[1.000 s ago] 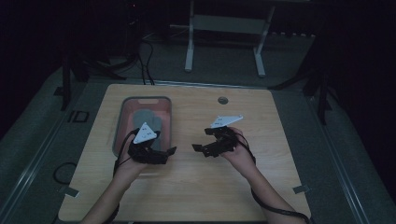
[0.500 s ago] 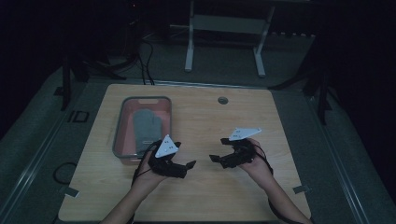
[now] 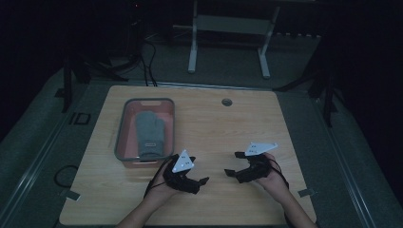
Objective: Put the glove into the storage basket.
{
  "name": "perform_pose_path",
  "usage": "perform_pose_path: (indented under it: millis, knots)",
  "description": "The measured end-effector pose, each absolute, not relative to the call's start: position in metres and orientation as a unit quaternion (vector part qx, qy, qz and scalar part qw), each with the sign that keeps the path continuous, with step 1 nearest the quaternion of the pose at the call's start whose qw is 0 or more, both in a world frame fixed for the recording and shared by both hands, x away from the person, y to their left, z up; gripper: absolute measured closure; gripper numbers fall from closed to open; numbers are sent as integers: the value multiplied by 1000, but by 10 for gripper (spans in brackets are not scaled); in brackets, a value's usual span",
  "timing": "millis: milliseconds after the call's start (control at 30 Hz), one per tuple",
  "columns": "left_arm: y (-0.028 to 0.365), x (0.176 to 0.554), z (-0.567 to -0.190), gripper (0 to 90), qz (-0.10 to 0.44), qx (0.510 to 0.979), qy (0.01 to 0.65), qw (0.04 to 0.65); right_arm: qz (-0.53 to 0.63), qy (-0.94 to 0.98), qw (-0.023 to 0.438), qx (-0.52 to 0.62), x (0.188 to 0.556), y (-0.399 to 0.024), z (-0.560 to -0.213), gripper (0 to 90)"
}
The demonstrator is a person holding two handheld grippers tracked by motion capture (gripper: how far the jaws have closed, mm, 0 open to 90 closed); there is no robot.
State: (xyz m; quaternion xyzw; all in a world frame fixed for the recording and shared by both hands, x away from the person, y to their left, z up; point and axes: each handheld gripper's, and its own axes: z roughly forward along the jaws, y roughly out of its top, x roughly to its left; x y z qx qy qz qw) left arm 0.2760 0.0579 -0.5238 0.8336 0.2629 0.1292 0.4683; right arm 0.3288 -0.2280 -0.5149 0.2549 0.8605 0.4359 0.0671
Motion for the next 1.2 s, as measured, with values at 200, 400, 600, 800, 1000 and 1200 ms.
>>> perform_pose_path:
  millis: [200,400,600,800,1000,1200]
  knots:
    - [54,271,-538,143,118,842,259,459,437,856,67,267,323,-239,-525,140]
    - [54,266,-547,143,114,842,257,461,435,858,68,266,314,-249,-535,140]
    - [53,261,-557,143,112,841,255,464,437,853,72,277,304,-263,-545,138]
    - [53,256,-562,143,115,836,256,472,436,846,83,296,298,-282,-551,139]
    - [51,252,-563,143,128,827,256,484,457,829,102,305,293,-298,-552,139]
    - [55,252,-562,142,137,813,259,503,477,808,113,326,288,-309,-554,139]
